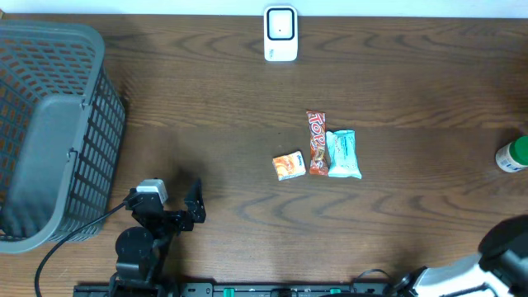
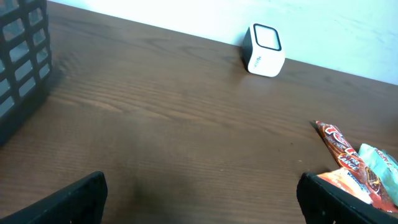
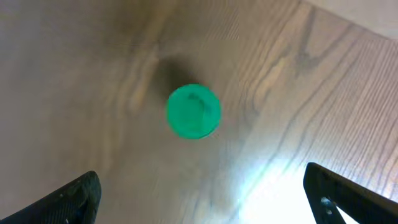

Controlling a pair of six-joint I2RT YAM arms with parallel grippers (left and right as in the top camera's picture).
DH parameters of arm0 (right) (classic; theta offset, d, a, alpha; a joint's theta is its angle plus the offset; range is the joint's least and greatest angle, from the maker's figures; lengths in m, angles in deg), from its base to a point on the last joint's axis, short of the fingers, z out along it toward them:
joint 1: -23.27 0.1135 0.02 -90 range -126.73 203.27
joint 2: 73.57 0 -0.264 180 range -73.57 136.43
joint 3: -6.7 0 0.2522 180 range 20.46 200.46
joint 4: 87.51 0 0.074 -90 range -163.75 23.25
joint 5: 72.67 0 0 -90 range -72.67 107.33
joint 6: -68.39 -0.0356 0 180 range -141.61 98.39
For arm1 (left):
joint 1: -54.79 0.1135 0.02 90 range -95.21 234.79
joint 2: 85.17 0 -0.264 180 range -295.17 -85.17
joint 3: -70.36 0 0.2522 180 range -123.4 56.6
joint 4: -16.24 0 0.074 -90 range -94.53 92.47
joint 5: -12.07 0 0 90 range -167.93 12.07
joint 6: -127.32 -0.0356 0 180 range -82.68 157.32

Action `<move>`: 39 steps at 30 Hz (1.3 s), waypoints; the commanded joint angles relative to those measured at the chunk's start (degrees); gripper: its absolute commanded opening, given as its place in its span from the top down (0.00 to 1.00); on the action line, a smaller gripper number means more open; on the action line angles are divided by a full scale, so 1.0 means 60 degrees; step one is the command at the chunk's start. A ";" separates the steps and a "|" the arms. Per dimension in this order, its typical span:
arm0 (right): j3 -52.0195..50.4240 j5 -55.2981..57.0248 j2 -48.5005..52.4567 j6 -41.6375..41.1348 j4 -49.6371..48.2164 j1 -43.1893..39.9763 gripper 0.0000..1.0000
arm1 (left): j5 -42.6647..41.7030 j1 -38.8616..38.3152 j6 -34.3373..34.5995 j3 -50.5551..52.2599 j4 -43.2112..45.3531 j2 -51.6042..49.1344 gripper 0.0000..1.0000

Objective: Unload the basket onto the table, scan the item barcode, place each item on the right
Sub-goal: 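Move the right gripper back over the mint-green wipes pack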

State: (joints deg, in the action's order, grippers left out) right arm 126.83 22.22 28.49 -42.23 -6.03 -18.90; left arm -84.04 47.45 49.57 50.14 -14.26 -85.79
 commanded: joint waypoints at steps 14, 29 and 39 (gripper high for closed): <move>-0.0936 -0.3144 -0.0885 0.0244 0.1588 0.4386 0.01 | -0.0127 0.0026 0.0087 0.0131 -0.0284 0.0066 0.02; -0.5002 -0.2903 -0.0885 0.0270 -0.1319 0.8258 0.01 | -0.0127 0.0026 0.0087 0.0131 -0.0284 0.0066 0.02; -0.6142 -0.0663 -0.0885 0.0226 -0.1501 0.9741 0.01 | -0.0127 0.0026 0.0087 0.0131 -0.0284 0.0066 0.02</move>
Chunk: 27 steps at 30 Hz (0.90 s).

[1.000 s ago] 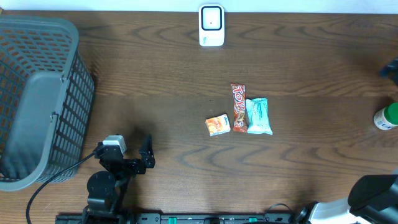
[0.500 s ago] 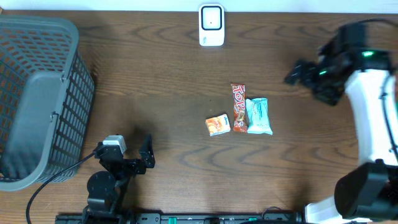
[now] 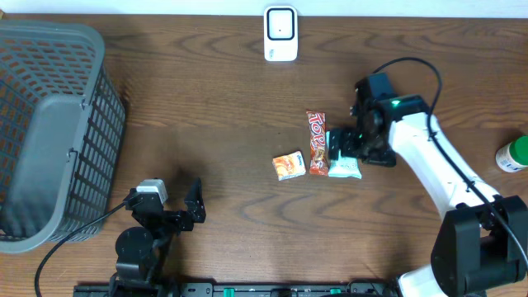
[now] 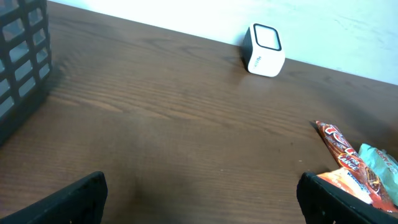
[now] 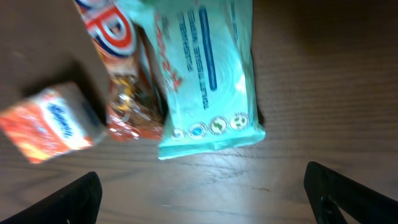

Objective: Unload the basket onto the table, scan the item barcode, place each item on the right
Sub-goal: 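Move the right gripper back over the mint-green wipes pack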

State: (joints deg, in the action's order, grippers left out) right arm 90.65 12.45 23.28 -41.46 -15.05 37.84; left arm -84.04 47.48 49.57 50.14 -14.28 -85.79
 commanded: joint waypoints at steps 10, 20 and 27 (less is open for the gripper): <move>-0.0113 0.3410 -0.0018 0.0229 0.0131 0.0466 0.01 | -0.0127 0.0022 0.0087 0.0131 -0.0280 0.0066 0.02; -0.0109 0.3770 -0.0018 0.0393 -0.0073 0.0492 0.01 | -0.0127 0.0022 0.0087 0.0131 -0.0280 0.0066 0.02; -0.0109 0.3770 -0.0018 0.0404 -0.0630 0.0455 0.01 | -0.0127 0.0022 0.0087 0.0131 -0.0280 0.0066 0.03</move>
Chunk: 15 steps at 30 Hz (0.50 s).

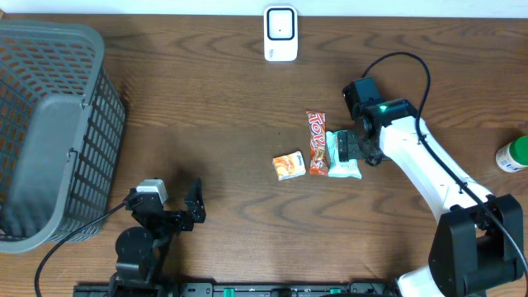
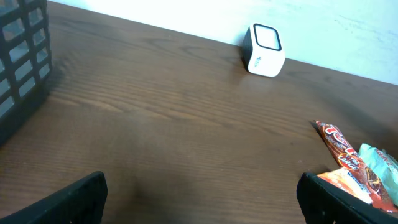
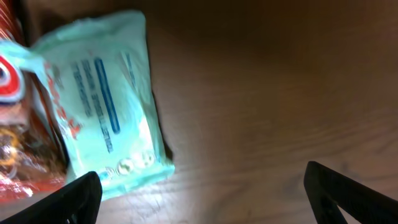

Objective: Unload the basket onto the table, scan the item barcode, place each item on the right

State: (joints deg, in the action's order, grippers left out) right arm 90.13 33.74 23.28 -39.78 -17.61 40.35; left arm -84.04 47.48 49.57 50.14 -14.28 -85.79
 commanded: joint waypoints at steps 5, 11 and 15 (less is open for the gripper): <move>0.0011 0.0266 -0.0022 0.1923 -0.0557 0.0033 0.01 | -0.0127 0.0022 0.0087 0.0131 -0.0280 0.0066 0.02; 0.0029 0.1803 -0.0448 0.2047 -0.0444 0.0284 0.01 | -0.0127 0.0022 0.0087 0.0131 -0.0280 0.0066 0.02; 0.0029 0.2007 -0.0911 0.2634 -0.0342 0.0645 0.01 | -0.0127 0.0022 0.0087 0.0131 -0.0280 0.0066 0.02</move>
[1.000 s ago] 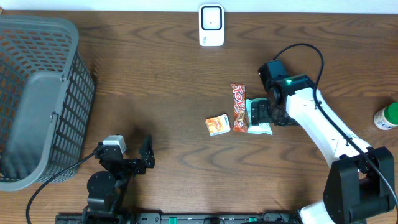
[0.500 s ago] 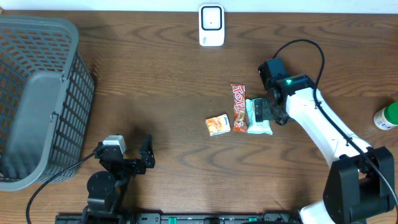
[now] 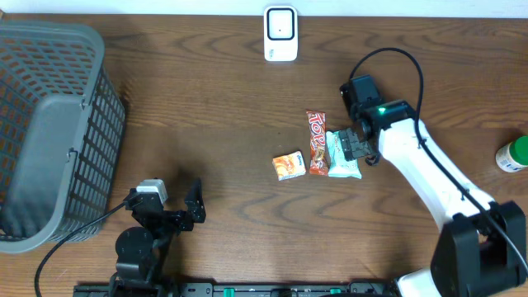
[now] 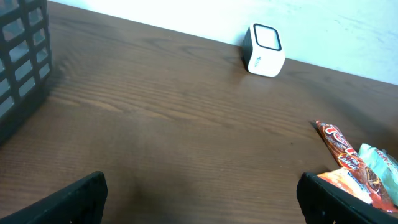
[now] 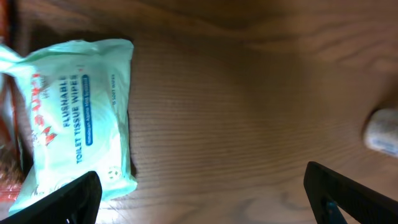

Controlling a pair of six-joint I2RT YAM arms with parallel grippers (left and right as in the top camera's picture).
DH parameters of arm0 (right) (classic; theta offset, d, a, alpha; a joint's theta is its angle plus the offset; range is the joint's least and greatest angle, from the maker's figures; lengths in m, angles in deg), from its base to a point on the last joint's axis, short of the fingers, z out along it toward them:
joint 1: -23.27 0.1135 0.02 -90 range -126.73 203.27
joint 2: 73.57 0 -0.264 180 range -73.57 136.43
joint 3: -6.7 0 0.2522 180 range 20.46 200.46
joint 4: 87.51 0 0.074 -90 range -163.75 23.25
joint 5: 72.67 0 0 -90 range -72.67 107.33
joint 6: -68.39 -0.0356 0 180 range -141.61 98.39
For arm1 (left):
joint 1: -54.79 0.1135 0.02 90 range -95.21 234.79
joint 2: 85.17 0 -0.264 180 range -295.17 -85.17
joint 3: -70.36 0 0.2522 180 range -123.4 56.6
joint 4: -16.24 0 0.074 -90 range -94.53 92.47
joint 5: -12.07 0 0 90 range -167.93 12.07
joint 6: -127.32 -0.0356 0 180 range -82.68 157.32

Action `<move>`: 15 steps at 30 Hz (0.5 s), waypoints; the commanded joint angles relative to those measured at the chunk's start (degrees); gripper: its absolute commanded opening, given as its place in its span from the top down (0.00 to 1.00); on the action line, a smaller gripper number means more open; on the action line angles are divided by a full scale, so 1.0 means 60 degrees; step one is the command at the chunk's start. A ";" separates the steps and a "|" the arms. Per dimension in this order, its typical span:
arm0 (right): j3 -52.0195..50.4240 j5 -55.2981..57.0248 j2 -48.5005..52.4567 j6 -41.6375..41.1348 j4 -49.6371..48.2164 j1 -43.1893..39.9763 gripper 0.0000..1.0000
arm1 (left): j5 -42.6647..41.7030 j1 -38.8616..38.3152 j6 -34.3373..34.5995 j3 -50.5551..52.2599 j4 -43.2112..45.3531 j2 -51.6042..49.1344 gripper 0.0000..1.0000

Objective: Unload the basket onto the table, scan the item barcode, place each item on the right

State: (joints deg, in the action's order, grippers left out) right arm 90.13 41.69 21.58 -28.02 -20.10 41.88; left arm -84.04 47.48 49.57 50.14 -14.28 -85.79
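Note:
Three items lie mid-table: a small orange packet, a red Top bar and a teal pack of tissue wipes. The white barcode scanner stands at the far edge, also in the left wrist view. My right gripper hovers open at the wipes pack's right edge. In its wrist view the wipes pack lies left, bare wood between the fingers. My left gripper rests open near the front left, nothing in it.
A grey mesh basket fills the left side. A green-capped bottle stands at the right edge, seen as a pale blur in the right wrist view. Bare brown wood lies between scanner and items.
The right gripper has shifted slightly and turned: the wipes pack now sits further left in its view with its print readable, and the bottle shows at the right. The left arm is unchanged.
My right gripper first hung open over the green-capped bottle at the right edge. It then stood open above the three items, and after that at the right side of the wipes pack, where it stays. Nothing was picked up; the left arm never moved.

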 commanded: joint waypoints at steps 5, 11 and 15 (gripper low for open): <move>0.0029 0.0860 -0.0969 0.1049 0.0408 0.1016 0.01 | -0.0127 0.0022 0.0087 0.0131 -0.0280 0.0066 0.02; 0.0011 0.1708 -0.0965 0.1005 0.1009 0.1985 0.01 | -0.0127 0.0022 0.0087 0.0131 -0.0280 0.0066 0.02; -0.0007 0.1931 -0.0962 0.1013 0.1311 0.2419 0.01 | -0.0127 0.0022 0.0087 0.0131 -0.0280 0.0066 0.02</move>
State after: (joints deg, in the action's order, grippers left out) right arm 90.13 49.78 16.27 -22.60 -13.13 54.47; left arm -84.04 47.45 49.57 50.14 -14.28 -85.79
